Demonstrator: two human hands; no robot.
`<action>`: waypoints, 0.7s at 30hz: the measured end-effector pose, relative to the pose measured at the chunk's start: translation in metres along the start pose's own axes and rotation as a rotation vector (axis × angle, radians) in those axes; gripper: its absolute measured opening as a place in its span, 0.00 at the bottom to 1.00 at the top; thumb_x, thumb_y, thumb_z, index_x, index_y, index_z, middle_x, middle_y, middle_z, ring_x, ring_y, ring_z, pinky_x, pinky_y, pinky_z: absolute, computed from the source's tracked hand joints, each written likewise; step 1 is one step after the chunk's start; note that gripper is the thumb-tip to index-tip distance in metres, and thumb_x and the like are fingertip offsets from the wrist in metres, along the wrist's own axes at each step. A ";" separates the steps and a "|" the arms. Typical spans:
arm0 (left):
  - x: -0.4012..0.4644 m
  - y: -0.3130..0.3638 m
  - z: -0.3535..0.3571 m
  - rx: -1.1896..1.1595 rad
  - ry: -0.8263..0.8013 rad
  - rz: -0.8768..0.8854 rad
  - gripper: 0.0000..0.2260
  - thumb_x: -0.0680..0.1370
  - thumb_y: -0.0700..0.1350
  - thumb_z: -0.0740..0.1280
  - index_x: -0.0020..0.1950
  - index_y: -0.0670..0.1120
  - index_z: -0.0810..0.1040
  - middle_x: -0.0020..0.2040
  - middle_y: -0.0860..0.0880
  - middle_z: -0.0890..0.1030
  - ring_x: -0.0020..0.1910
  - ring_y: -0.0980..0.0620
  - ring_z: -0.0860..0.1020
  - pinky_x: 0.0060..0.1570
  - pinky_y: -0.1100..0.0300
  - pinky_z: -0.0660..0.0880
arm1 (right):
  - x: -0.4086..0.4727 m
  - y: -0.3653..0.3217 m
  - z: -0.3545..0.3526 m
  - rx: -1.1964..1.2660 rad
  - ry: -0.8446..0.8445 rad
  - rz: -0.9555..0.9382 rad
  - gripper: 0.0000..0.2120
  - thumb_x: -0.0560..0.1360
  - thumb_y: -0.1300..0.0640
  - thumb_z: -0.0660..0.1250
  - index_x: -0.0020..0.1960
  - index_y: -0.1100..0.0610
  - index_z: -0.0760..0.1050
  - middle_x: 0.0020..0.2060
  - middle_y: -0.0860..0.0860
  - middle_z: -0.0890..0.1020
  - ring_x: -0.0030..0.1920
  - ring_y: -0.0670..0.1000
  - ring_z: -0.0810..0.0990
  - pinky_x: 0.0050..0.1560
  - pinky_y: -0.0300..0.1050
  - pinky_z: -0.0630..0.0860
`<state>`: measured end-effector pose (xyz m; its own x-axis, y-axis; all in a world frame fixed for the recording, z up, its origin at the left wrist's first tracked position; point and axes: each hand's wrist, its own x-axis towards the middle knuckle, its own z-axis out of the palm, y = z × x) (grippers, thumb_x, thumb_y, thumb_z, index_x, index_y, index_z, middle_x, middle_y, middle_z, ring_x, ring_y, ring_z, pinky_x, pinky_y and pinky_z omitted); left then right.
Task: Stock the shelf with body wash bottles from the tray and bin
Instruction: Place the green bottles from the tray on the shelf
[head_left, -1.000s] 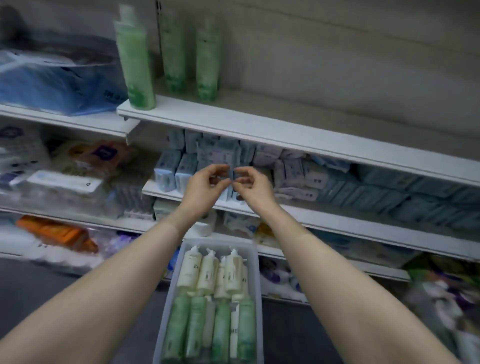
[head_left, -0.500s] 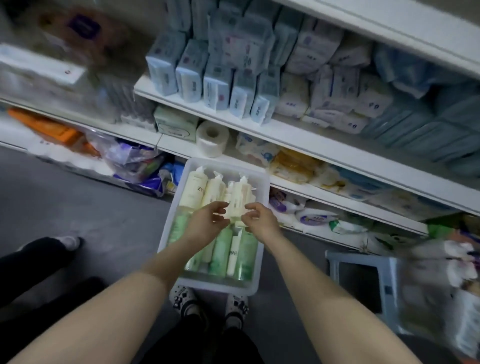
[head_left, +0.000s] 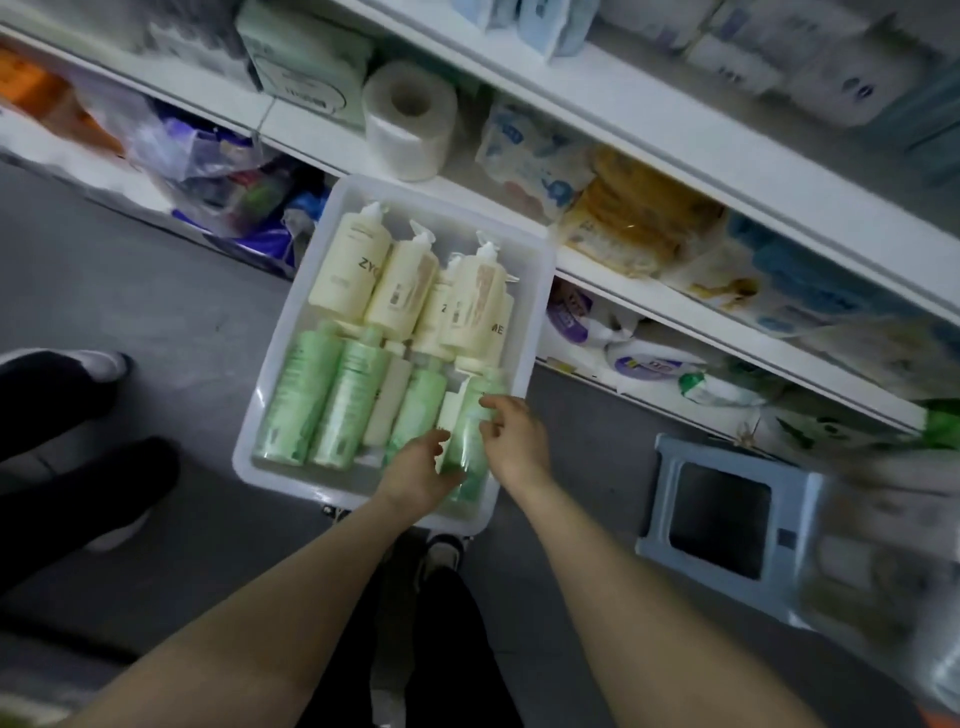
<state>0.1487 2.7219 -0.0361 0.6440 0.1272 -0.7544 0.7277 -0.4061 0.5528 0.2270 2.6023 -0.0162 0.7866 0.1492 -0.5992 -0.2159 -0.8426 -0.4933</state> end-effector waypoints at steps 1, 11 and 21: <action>0.003 -0.001 0.007 -0.010 0.000 -0.006 0.30 0.73 0.48 0.74 0.72 0.45 0.68 0.60 0.45 0.79 0.57 0.45 0.79 0.56 0.55 0.75 | 0.001 0.004 0.002 0.001 0.027 -0.023 0.17 0.78 0.64 0.62 0.65 0.55 0.78 0.64 0.51 0.77 0.60 0.54 0.79 0.63 0.47 0.75; 0.015 -0.005 0.029 0.073 0.046 -0.070 0.22 0.71 0.51 0.74 0.59 0.42 0.74 0.54 0.43 0.80 0.52 0.43 0.78 0.43 0.59 0.69 | 0.006 0.016 0.008 0.048 0.038 -0.082 0.18 0.77 0.66 0.65 0.66 0.56 0.76 0.63 0.53 0.75 0.57 0.56 0.80 0.62 0.51 0.76; -0.036 0.002 -0.017 -0.323 -0.001 -0.024 0.23 0.71 0.48 0.76 0.62 0.43 0.74 0.56 0.47 0.81 0.53 0.49 0.79 0.52 0.52 0.77 | -0.023 -0.020 -0.014 0.258 -0.233 0.108 0.22 0.75 0.47 0.71 0.65 0.54 0.73 0.57 0.51 0.82 0.55 0.53 0.82 0.58 0.56 0.80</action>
<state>0.1312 2.7321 -0.0014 0.6256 0.1324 -0.7689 0.7801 -0.0945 0.6185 0.2214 2.6086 0.0162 0.6050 0.2056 -0.7693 -0.4527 -0.7059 -0.5447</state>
